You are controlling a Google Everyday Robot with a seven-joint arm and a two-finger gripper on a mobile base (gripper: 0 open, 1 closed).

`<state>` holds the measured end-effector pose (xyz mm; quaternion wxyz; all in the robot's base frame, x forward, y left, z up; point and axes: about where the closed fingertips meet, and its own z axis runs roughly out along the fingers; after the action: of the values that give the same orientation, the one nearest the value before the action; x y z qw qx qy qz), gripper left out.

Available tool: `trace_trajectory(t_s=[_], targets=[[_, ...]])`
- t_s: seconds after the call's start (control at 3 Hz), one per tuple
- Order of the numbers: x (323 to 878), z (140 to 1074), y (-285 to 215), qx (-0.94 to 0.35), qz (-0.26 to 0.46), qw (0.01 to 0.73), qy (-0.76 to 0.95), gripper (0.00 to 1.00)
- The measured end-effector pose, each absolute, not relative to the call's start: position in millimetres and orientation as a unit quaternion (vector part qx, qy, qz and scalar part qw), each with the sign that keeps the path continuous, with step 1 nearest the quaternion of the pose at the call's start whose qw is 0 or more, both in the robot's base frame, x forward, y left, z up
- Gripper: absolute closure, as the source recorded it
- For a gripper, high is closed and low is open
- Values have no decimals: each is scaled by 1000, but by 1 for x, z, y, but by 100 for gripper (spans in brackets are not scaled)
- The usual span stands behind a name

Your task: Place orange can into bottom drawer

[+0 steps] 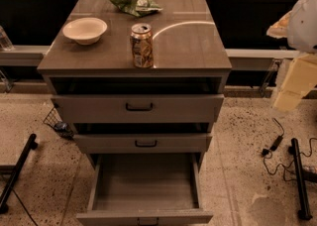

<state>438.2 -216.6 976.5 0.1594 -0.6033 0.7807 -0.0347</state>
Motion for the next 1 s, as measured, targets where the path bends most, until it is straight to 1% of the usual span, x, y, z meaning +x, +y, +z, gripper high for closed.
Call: trace_trajectory(t_s=[0.33,0.67,1.0], targets=[[439,977,-216,-603,-36,162,780,0],[459,973,-205,-605,-35,176,776,0],[508,961,-176,-606,-27,211,767,0]])
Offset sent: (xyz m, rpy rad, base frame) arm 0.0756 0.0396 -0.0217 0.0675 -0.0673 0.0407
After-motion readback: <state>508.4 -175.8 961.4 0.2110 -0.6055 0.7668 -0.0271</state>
